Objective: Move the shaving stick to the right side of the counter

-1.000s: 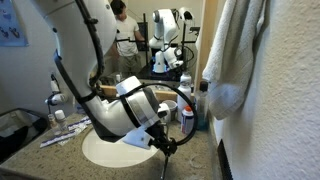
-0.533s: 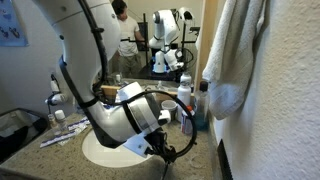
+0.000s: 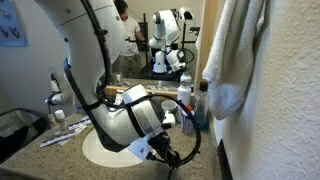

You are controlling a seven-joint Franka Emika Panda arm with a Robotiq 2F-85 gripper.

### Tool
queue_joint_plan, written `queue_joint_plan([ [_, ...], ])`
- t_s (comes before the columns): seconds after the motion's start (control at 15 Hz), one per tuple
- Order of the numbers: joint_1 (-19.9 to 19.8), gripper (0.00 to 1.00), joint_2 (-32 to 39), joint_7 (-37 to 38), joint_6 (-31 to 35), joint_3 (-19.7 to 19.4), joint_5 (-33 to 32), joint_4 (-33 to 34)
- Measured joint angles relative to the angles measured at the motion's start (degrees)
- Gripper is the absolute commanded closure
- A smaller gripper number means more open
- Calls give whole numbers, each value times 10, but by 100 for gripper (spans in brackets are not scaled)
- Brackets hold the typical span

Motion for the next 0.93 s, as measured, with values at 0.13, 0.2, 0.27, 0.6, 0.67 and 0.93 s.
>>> queue_joint_plan([
  [0.13,0,60,0,0,-3,-4,0,5],
  [0.2,0,58,1,0,-5,-5,0,8],
  [0.27,0,52,1,0,-7,-5,0,11],
  [0.6,1,15,4,0,-14,-5,1,22],
  [0.67,1,8,4,0,-15,-5,1,23],
  [0.93,2,0,2,-22,-39,11,54,25],
])
